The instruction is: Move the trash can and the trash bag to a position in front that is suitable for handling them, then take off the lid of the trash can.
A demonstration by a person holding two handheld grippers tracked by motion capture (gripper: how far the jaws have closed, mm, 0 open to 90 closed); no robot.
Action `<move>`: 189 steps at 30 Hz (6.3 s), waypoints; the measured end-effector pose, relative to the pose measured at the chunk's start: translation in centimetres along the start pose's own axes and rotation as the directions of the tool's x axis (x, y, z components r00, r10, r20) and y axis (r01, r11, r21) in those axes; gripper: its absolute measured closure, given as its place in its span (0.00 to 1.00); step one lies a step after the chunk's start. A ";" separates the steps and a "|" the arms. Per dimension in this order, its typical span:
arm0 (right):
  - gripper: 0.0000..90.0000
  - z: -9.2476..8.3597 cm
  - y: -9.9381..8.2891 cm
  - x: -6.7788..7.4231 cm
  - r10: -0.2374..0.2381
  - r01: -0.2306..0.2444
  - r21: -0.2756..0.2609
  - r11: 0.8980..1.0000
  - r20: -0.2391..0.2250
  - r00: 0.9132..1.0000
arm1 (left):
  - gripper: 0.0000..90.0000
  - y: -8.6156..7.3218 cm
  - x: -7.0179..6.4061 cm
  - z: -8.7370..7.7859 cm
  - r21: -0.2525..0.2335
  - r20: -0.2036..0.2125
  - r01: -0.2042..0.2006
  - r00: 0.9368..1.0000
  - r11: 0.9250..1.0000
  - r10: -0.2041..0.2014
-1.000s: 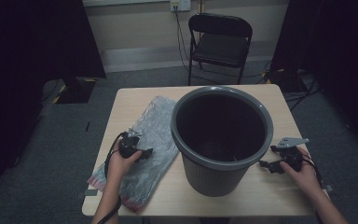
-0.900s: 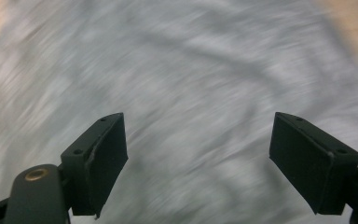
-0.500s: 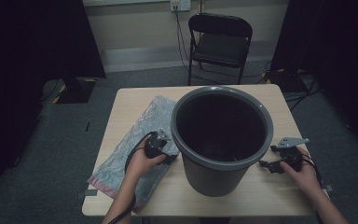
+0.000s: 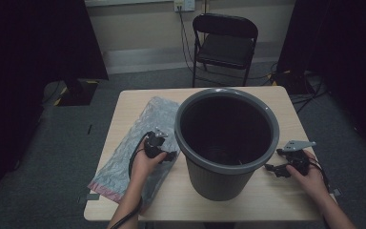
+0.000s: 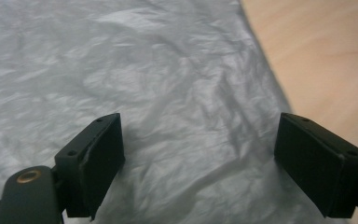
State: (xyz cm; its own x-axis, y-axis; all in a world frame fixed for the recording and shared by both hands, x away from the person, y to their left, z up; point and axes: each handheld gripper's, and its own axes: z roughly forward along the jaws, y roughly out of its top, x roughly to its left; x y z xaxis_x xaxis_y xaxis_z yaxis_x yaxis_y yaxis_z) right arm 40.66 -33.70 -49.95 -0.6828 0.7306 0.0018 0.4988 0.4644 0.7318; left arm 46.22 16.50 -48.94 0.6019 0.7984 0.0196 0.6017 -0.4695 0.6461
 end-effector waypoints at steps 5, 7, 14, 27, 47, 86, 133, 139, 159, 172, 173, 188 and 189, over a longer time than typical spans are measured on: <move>0.13 0.0 0.0 0.0 -0.001 0.001 -0.001 1.000 0.001 1.000 | 0.17 -1.0 2.5 -0.7 -0.009 -0.073 0.097 0.993 0.995 -0.097; 0.13 0.0 0.0 0.0 -0.001 0.001 0.000 1.000 0.001 1.000 | 0.17 -1.1 2.9 -0.8 -0.011 -0.082 0.107 0.991 0.994 -0.107; 0.13 0.0 0.0 0.1 0.001 -0.001 -0.001 1.000 0.004 1.000 | 0.21 -1.6 3.3 -1.7 0.000 -0.071 0.047 0.996 0.999 -0.047; 0.16 -0.5 0.9 2.5 -0.062 0.064 0.023 0.998 -0.088 0.994 | 0.21 -3.3 -1.0 -3.4 -0.037 0.052 -0.050 0.997 0.998 0.052; 0.16 -1.4 1.8 7.9 -0.138 0.156 0.034 0.987 -0.309 0.941 | 0.21 -3.0 -2.8 -3.1 0.012 0.091 -0.114 0.989 0.993 0.113; 0.15 -0.6 3.1 8.6 -0.117 0.119 -0.008 0.993 -0.277 0.954 | 0.20 -1.0 -6.2 -3.0 -0.043 0.247 -0.193 0.949 0.980 0.197; 0.15 5.2 9.9 9.8 -0.127 0.131 0.018 0.991 -0.149 0.981 | 0.20 -4.7 -2.6 -5.0 0.019 0.043 -0.089 0.995 0.996 0.088; 0.15 6.4 11.0 10.1 -0.132 0.137 0.022 0.990 -0.153 0.979 | 0.21 -4.8 -2.2 -4.9 0.016 0.023 -0.066 0.998 0.998 0.066; 0.20 7.8 12.7 10.5 -0.185 0.202 0.081 0.976 -0.181 0.966 | 0.14 -6.3 -1.3 -4.4 -0.079 0.053 -0.016 0.998 0.997 0.020; 0.18 4.8 12.6 8.7 -0.169 0.214 0.215 0.953 -0.208 0.963 | 0.08 -6.7 -1.5 -4.2 -0.109 0.059 -0.025 0.998 0.994 0.031; 0.18 4.6 12.8 8.5 -0.165 0.211 0.220 0.953 -0.209 0.964 | 0.08 -6.7 -1.5 -4.2 -0.108 0.055 -0.031 0.998 0.994 0.037; 0.19 0.8 16.8 6.8 -0.197 0.241 0.245 0.939 -0.191 0.962 | 0.03 -6.5 -1.4 -4.0 -0.095 0.047 -0.027 0.998 0.995 0.032; 0.19 0.1 17.4 6.6 -0.203 0.245 0.239 0.940 -0.184 0.962 | 0.00 -6.5 -1.5 -3.9 -0.092 0.049 -0.023 0.998 0.996 0.027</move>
State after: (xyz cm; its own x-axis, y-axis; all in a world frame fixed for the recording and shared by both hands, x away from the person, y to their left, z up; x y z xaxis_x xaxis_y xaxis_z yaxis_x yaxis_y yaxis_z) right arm 44.89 -20.72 -37.24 -0.8563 0.5160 -0.0218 0.4294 0.7347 0.5251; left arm 39.38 19.83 -50.17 0.6433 0.7656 -0.0005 0.5372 -0.4508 0.7129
